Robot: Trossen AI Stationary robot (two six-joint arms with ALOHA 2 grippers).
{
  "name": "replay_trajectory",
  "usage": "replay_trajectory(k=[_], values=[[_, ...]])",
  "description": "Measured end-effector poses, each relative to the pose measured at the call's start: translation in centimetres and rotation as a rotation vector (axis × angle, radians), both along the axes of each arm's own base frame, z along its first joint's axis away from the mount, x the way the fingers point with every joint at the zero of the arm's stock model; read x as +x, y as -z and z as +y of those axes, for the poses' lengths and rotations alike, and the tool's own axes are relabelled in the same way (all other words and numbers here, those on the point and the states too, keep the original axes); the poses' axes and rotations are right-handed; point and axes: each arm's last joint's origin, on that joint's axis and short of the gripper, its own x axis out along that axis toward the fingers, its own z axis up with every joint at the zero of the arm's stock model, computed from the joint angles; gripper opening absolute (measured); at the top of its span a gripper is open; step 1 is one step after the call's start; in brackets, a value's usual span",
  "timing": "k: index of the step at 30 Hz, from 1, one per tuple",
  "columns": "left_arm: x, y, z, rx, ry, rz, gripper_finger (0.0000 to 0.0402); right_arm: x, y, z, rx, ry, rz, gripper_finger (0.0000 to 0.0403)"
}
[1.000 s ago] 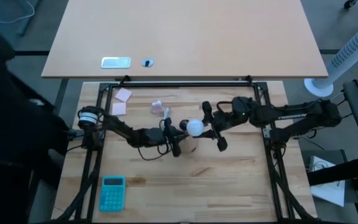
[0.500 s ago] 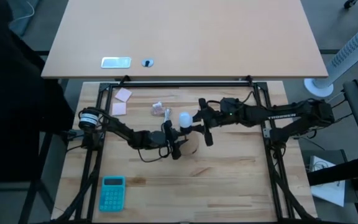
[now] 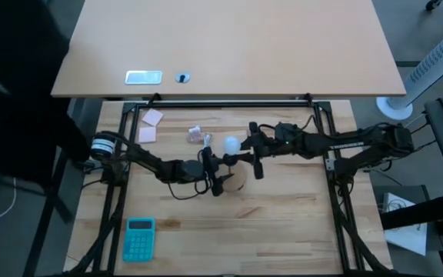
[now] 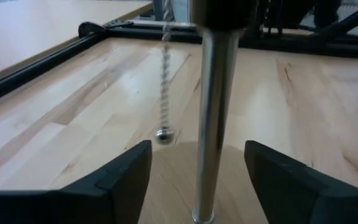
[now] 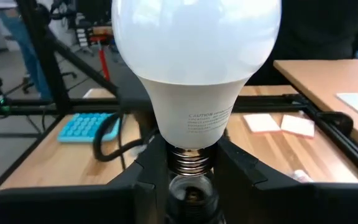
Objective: Screw lightbulb
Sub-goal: Insert the lightbulb into the lamp
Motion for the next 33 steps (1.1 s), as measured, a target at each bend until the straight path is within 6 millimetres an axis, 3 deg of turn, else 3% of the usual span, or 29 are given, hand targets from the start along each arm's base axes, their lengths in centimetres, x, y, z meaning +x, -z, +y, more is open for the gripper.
replay_trajectory(k=[8,19,26,33], values=[[-0.5,-1.6,0.0,0.012,0.005,-0.008,0.0270,1.1,1.6,-0.1,0.007,0.026,0.041,0.0089],[-1.4,-3.9,0.0,0.015,0.043,-0.001,0.0271,0.8,1.3,0.0,-0.012,0.011,0.037,0.0089],[-1.5,-4.0,0.0,0.011,0.044,0.000,0.0271,0.6,1.6,0.1,-0.011,0.004,0.056,0.0089],[-2.8,-2.8,-0.4,-0.042,0.043,-0.011,0.0271,0.6,1.6,0.2,-0.045,-0.004,0.053,0.0089]])
